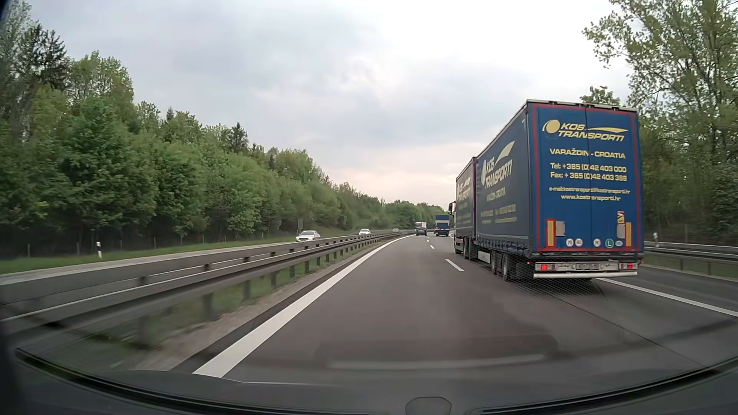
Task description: Follow the waypoints while adhering to traffic rules and regulations
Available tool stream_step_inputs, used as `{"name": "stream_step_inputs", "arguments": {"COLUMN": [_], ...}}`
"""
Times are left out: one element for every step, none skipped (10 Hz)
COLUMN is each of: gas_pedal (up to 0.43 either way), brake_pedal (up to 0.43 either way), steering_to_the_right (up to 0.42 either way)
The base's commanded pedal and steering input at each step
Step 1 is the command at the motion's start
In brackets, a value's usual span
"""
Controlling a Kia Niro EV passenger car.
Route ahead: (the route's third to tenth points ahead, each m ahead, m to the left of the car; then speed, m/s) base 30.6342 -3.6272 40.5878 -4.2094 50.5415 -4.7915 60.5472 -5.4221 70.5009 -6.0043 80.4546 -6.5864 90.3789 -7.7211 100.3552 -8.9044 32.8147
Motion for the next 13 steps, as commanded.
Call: {"name": "stream_step_inputs", "arguments": {"gas_pedal": [0.177,0.177,0.177,0.177,0.177,0.189,0.189,0.197,0.197,0.197,0.209,0.209,0.220], "brake_pedal": [0.000,0.000,0.000,0.000,0.000,0.000,0.000,0.000,0.000,0.000,0.000,0.000,0.000], "steering_to_the_right": [0.010,0.010,0.010,0.010,0.010,0.010,0.010,0.010,0.010,0.010,0.010,0.010,0.010]}}
